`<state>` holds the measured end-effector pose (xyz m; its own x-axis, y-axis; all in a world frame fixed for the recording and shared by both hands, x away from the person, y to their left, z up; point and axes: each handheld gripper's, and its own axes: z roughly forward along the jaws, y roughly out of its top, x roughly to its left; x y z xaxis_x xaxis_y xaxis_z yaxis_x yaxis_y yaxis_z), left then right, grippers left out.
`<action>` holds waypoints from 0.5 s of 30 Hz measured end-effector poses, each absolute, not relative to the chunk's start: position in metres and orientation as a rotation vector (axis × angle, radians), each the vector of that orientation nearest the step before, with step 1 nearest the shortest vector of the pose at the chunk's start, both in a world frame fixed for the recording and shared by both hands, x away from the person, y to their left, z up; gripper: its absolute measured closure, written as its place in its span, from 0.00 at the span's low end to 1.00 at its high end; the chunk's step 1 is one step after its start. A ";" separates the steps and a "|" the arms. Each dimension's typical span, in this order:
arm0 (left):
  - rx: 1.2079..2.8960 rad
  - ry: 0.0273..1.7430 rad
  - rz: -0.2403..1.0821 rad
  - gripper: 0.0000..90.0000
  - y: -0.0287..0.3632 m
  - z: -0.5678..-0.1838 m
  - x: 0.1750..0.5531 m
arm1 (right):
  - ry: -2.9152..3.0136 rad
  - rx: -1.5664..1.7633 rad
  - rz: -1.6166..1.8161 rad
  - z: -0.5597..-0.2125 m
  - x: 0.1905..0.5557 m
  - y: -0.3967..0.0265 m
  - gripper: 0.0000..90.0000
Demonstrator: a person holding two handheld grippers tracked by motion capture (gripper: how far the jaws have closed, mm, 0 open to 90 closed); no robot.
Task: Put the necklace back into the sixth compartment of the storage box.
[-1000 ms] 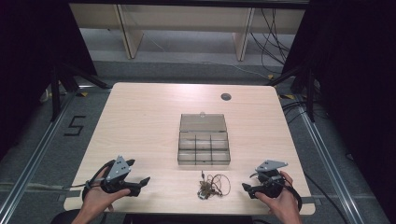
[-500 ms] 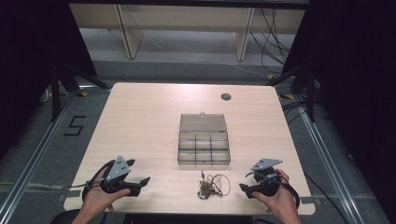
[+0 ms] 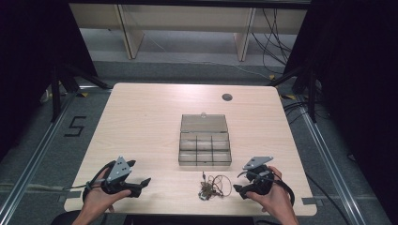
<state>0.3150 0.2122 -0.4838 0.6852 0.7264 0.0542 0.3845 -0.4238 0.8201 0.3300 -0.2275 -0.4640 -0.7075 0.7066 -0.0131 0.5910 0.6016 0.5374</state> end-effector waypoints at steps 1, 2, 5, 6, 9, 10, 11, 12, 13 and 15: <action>2.055 0.852 0.516 0.17 0.212 -0.484 0.315 | 2.612 1.061 0.751 -0.464 0.330 -0.224 0.21; 2.054 0.850 0.517 0.17 0.212 -0.484 0.315 | 2.629 1.046 0.751 -0.463 0.330 -0.222 0.20; 2.064 0.840 0.520 0.17 0.213 -0.484 0.316 | 2.657 1.023 0.751 -0.463 0.330 -0.213 0.20; 2.061 0.841 0.520 0.17 0.212 -0.484 0.316 | 2.674 1.024 0.754 -0.462 0.328 -0.210 0.20; 2.055 0.845 0.517 0.17 0.212 -0.485 0.315 | 2.699 1.008 0.736 -0.461 0.327 -0.203 0.19; 2.054 0.845 0.514 0.17 0.212 -0.485 0.315 | 2.701 0.985 0.739 -0.460 0.327 -0.201 0.19; 2.056 0.843 0.512 0.17 0.212 -0.485 0.315 | 2.710 0.974 0.736 -0.460 0.327 -0.199 0.19; 2.054 0.845 0.515 0.17 0.212 -0.485 0.315 | 2.716 0.960 0.736 -0.460 0.328 -0.197 0.19; 2.058 0.838 0.513 0.17 0.212 -0.485 0.316 | 2.723 0.953 0.732 -0.460 0.328 -0.194 0.19; 2.060 0.835 0.520 0.17 0.212 -0.485 0.316 | 2.739 0.934 0.727 -0.460 0.329 -0.189 0.19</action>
